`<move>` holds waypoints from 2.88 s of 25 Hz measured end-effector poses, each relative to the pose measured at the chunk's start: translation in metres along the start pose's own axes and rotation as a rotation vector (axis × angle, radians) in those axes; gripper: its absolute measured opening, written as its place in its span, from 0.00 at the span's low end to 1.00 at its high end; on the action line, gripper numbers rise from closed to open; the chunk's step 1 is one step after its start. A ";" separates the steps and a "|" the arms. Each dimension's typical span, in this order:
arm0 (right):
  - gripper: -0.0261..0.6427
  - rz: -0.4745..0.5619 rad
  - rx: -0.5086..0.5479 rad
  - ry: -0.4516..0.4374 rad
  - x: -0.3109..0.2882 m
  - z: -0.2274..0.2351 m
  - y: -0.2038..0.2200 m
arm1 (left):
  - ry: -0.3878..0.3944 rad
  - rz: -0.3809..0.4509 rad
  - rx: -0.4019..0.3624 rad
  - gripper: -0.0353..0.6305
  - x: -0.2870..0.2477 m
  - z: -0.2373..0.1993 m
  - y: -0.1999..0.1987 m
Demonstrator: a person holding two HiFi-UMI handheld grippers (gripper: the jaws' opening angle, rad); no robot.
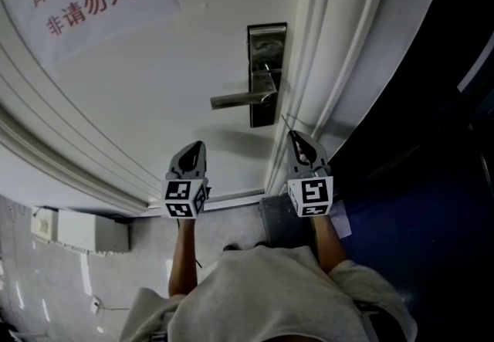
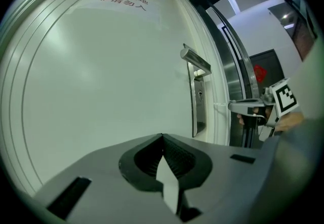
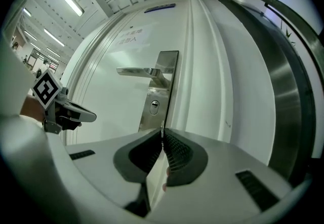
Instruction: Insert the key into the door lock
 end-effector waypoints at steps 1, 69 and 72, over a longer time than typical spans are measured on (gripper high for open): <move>0.08 0.002 0.003 0.005 -0.001 -0.001 -0.002 | 0.007 0.002 -0.001 0.08 -0.001 -0.001 -0.001; 0.08 -0.145 1.201 0.134 -0.048 -0.043 -0.035 | 0.083 -0.014 0.028 0.08 0.011 -0.028 0.016; 0.08 -0.149 1.211 0.136 -0.049 -0.042 -0.035 | 0.086 -0.016 0.031 0.08 0.011 -0.028 0.017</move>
Point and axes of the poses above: the fingertips, and each gripper's own axes: x backward along the fingers, z to its right, y out of its underside, the point moved 5 cm from there along x, backward along the fingers
